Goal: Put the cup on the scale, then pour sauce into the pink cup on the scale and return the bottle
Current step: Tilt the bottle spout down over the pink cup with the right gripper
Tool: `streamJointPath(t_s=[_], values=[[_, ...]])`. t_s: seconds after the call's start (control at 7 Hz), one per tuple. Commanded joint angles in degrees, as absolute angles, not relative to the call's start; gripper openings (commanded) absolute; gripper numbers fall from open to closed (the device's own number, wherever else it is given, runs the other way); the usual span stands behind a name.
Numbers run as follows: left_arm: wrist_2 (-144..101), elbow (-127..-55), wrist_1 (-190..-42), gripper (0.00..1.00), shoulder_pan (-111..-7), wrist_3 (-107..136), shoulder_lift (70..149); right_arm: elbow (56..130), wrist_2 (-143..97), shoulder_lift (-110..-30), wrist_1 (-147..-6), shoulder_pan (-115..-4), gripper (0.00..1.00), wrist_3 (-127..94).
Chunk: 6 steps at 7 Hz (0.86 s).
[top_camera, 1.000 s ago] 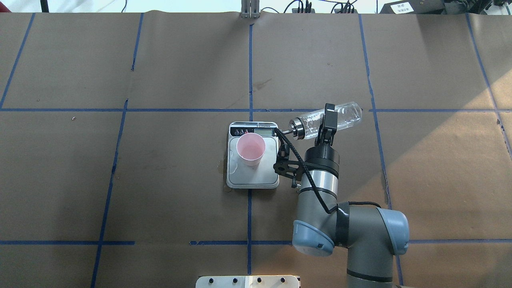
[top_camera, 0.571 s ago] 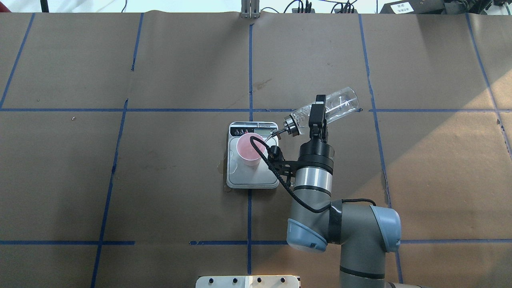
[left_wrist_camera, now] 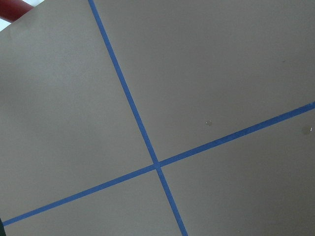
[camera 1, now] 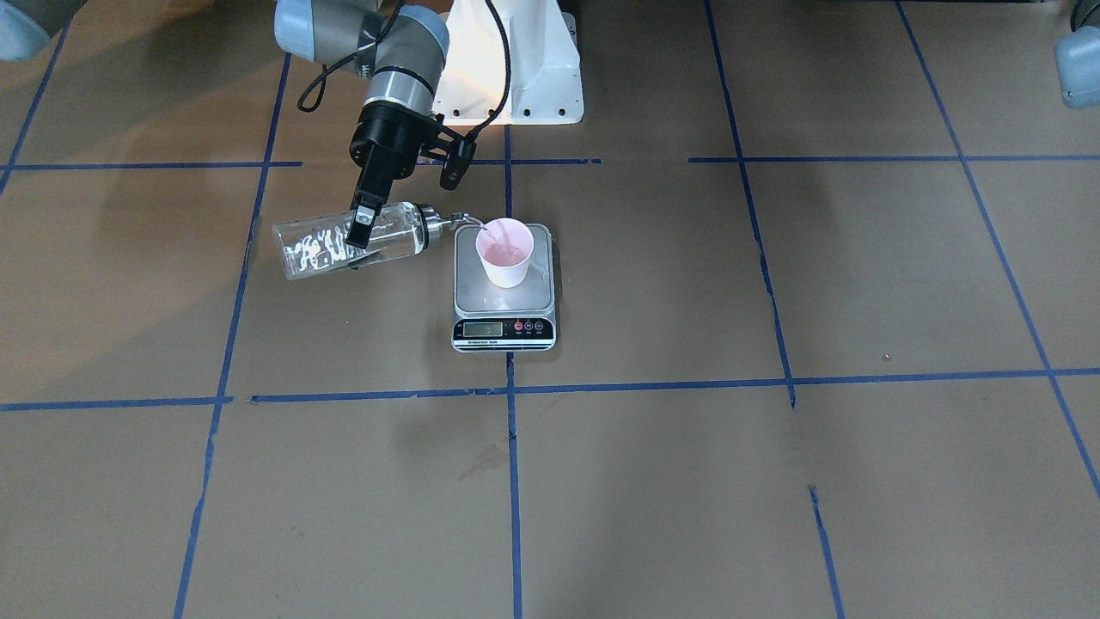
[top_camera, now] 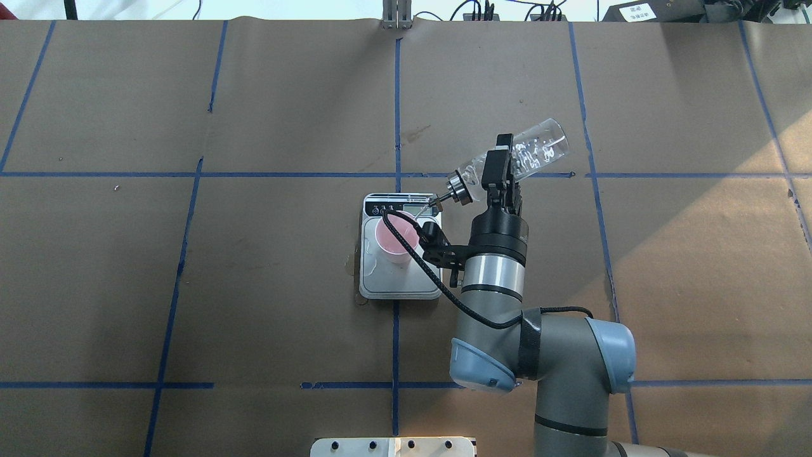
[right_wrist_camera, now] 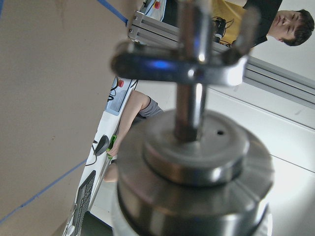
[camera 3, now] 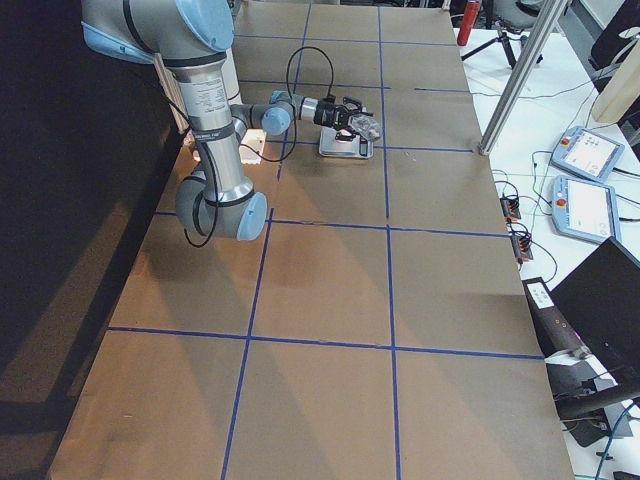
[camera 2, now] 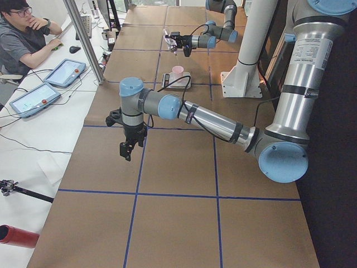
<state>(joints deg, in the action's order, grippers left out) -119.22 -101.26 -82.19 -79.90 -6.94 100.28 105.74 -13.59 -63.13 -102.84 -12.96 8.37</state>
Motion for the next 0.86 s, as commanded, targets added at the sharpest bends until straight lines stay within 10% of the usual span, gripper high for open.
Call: streamJointPath(t_s=[0.0, 0.71], values=[[-119.2, -101.3, -82.2, 1.0, -80.0, -6.9, 100.5, 105.0, -15.0, -62.8, -101.9, -12.9, 0.0, 2.2], [-119.2, -101.6, -82.2, 1.0, -80.1, -6.8, 100.6, 103.8, -23.4, -62.8, -98.6, -10.6, 0.0, -25.9]])
